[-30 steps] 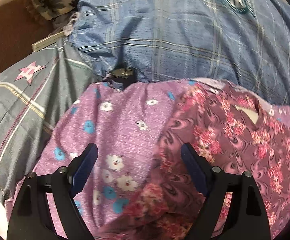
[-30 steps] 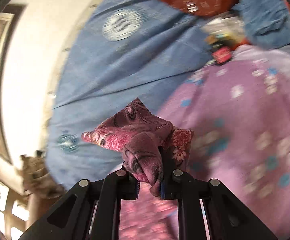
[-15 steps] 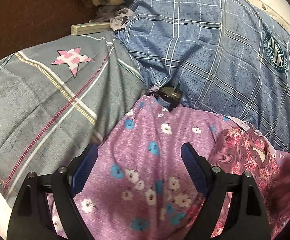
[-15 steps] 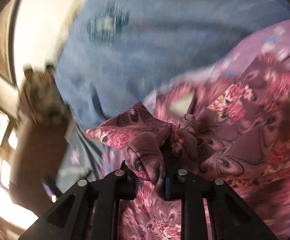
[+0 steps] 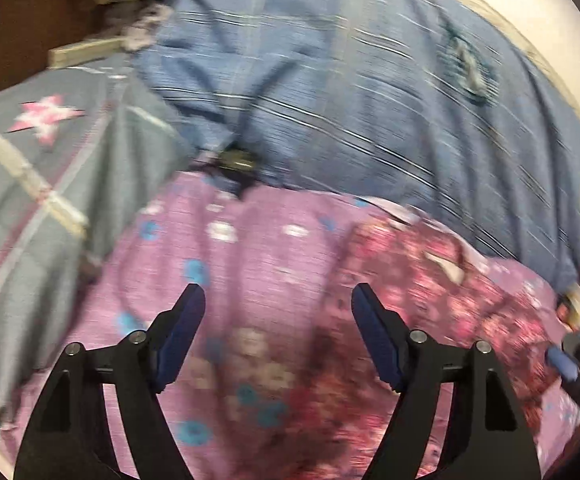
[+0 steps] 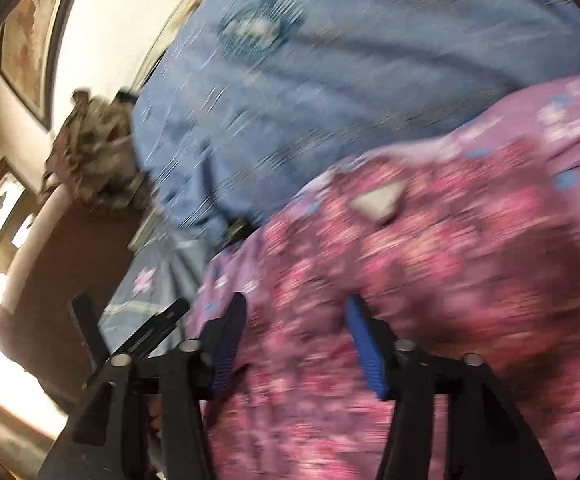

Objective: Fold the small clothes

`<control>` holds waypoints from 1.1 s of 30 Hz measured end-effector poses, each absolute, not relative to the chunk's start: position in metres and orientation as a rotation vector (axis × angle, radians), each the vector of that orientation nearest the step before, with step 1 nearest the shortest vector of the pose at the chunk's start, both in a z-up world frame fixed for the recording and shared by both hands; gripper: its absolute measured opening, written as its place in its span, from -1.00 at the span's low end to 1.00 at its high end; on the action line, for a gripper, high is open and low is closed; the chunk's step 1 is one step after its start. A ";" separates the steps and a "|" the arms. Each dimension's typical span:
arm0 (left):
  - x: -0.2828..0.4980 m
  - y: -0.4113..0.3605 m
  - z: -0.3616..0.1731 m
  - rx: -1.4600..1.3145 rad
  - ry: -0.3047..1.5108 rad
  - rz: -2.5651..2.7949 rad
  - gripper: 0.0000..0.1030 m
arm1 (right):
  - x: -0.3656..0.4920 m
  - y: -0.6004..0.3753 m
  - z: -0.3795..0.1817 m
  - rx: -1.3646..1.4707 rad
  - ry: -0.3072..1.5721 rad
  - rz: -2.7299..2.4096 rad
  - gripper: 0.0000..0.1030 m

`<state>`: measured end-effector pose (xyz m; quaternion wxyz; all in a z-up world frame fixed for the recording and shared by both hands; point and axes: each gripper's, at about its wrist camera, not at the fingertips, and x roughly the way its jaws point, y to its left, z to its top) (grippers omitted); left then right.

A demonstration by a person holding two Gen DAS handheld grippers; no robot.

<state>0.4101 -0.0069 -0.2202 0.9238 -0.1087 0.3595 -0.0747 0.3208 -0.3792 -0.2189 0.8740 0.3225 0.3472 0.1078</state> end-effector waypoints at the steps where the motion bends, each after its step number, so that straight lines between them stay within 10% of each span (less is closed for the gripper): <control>1: 0.412 -0.018 -0.222 -0.218 0.744 -0.207 0.47 | 0.315 -0.393 -0.218 0.683 0.705 0.192 -0.23; 15: 0.443 -0.141 -0.278 0.021 0.943 -0.393 0.60 | 0.283 -0.490 -0.257 0.844 0.550 0.067 -0.37; 18: 0.441 -0.149 -0.280 0.063 0.928 -0.387 0.09 | 0.287 -0.497 -0.259 0.823 0.562 0.025 -0.38; 20: 0.439 -0.149 -0.274 0.048 0.909 -0.436 -0.86 | 0.291 -0.499 -0.262 0.817 0.576 0.022 -0.39; 33: 0.438 -0.088 -0.223 -0.250 0.760 -0.522 -1.00 | 0.291 -0.492 -0.261 0.768 0.588 -0.001 -0.39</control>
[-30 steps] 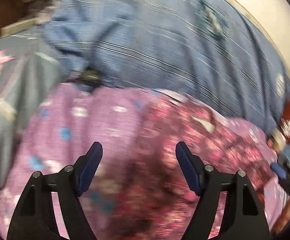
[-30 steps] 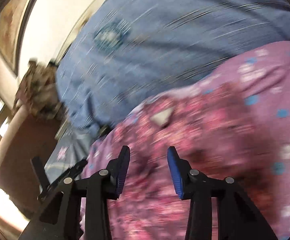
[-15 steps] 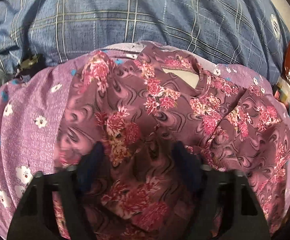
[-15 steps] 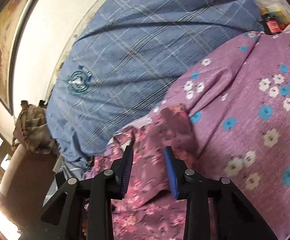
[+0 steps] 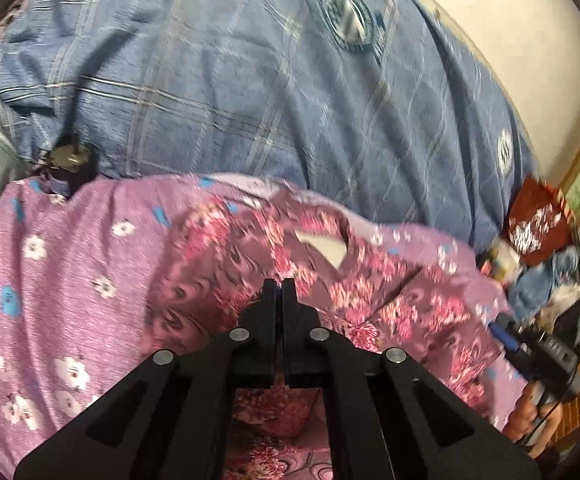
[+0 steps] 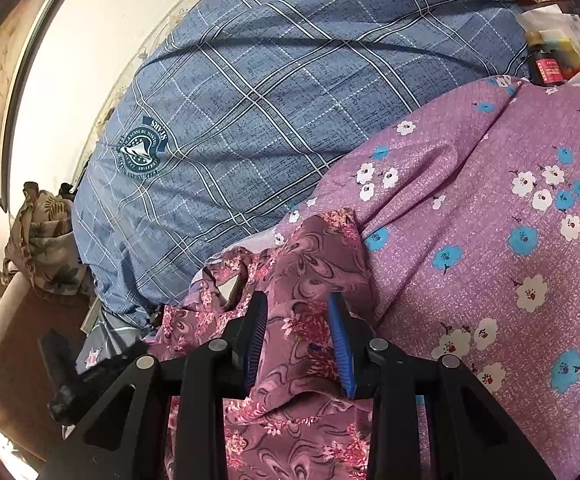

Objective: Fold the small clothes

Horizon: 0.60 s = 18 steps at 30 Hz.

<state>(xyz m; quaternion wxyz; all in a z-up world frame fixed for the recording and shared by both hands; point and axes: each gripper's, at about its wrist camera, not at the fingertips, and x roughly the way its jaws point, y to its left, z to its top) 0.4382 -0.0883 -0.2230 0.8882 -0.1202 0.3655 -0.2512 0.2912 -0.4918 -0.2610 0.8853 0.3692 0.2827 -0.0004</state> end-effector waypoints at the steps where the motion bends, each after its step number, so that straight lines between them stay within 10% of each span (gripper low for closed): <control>1: 0.438 -0.084 -0.221 -0.262 0.749 -0.514 -1.00 | 0.291 -0.492 -0.261 0.771 0.586 -0.003 -0.39; 18: 0.460 -0.053 -0.249 -0.125 0.900 -0.073 -0.98 | 0.325 -0.469 -0.281 0.632 0.845 -0.037 -0.33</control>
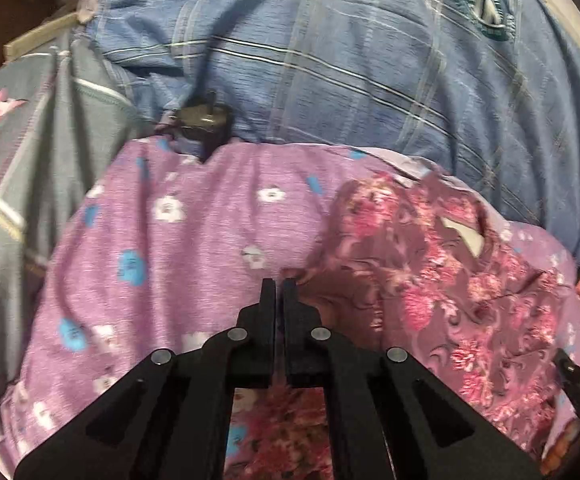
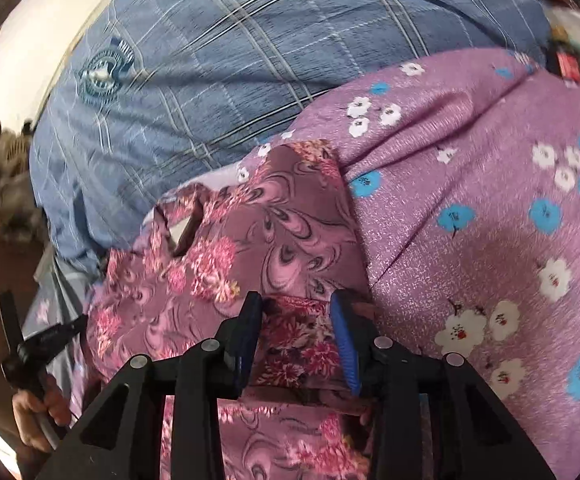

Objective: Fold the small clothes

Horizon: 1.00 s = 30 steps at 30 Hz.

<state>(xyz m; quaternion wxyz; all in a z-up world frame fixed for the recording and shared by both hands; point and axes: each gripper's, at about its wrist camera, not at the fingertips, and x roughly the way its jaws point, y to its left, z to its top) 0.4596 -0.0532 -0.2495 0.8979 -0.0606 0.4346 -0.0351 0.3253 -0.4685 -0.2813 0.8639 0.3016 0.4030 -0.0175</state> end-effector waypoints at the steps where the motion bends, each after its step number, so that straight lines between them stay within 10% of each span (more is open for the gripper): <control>1: 0.456 -0.052 -0.243 -0.113 0.869 -0.049 -0.98 | 0.324 -0.470 -0.279 0.648 0.834 -0.035 -0.28; 8: 0.439 -0.061 -0.217 -0.138 0.716 -0.122 -0.49 | 0.340 -0.452 -0.244 0.608 0.664 0.091 -0.24; 17: 0.462 -0.110 -0.285 0.028 0.955 -0.171 -0.30 | 0.374 -0.398 -0.290 0.295 1.043 0.069 -0.45; 30: 0.437 -0.112 -0.256 0.045 0.837 -0.214 -0.13 | 0.363 -0.372 -0.255 0.373 0.865 0.317 -0.35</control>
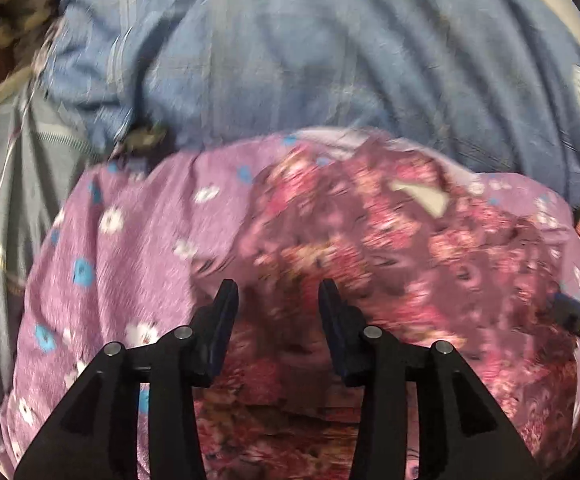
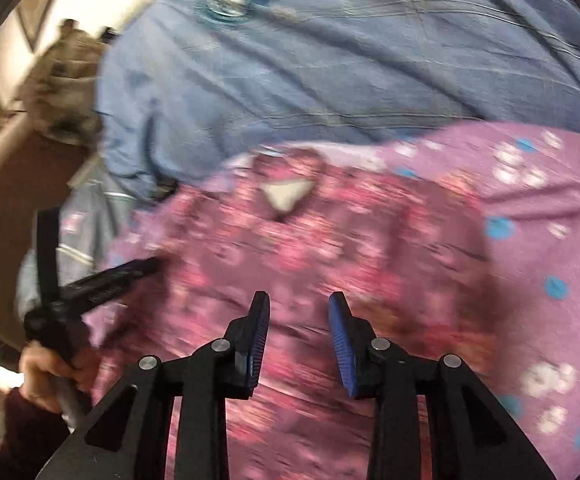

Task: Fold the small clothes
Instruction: 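Lift the hem with both grippers and fold it toward the collar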

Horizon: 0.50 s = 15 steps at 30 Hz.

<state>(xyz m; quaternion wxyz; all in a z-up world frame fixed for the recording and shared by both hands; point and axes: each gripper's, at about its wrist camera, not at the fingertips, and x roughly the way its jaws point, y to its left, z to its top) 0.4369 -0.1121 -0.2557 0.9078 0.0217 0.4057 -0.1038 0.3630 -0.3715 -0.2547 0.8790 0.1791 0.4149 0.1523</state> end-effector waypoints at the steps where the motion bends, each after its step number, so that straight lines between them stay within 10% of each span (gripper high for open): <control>1: 0.435 -0.119 -0.258 0.074 0.839 -0.230 0.11 | 0.368 -0.363 -0.263 0.369 0.898 0.339 -0.36; 7: 0.444 -0.130 -0.286 0.184 0.932 -0.191 0.46 | 0.368 -0.346 -0.283 0.265 1.024 0.330 -0.37; 15: 0.377 -0.055 -0.248 0.091 0.809 -0.155 0.46 | 0.272 -0.425 -0.242 0.504 0.851 0.227 0.15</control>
